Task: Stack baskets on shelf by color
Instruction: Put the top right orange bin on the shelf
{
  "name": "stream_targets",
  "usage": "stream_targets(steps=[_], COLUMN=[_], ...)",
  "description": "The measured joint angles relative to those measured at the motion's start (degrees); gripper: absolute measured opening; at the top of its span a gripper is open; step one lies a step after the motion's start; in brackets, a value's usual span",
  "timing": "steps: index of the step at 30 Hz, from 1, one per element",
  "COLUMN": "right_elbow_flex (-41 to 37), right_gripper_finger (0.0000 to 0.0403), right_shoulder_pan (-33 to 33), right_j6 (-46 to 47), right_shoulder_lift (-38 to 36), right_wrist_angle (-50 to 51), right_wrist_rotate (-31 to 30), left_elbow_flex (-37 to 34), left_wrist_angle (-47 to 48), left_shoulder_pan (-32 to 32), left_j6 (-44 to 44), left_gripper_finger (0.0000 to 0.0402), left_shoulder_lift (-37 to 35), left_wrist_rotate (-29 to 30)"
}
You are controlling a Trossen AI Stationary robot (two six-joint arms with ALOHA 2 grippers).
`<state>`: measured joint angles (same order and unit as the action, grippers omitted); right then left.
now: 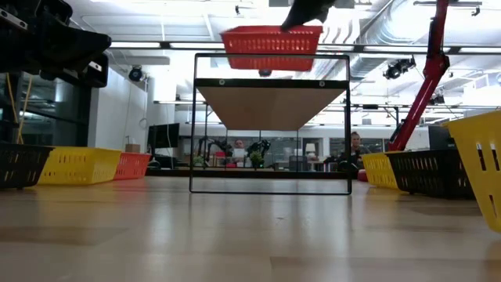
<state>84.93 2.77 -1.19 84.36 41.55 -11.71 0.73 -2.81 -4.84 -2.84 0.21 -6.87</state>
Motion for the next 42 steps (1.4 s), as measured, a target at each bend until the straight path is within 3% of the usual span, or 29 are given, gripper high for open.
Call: stream_targets(steps=[6,15,31,34,42], right_elbow_flex=[6.2,6.7,6.2,6.2,6.1], right_gripper_finger=[0.0,0.0,0.0004,0.0028,0.0136], right_shoulder_pan=[1.8,4.2,4.3,4.3,4.3], right_j6=[-3.1,-3.7,1.8,2.6,2.2], right_shoulder_lift=[6.7,10.5,10.5,10.5,10.5], right_wrist_angle=[6.9,8.8,9.9,9.9,8.2], right_wrist_rotate=[4.5,11.6,7.4,5.7,2.9], left_elbow_flex=[0.0,0.0,0.0,0.0,0.0], left_wrist_angle=[0.0,0.0,0.0,0.0,0.0], left_shoulder_pan=[0.0,0.0,0.0,0.0,0.0], left_j6=[0.0,0.0,0.0,0.0,0.0], left_gripper_finger=[0.0003,0.0003,0.0003,0.0003,0.0003], left_shoulder_lift=[0.0,0.0,0.0,0.0,0.0], left_wrist_rotate=[0.0,0.0,0.0,0.0,0.0])
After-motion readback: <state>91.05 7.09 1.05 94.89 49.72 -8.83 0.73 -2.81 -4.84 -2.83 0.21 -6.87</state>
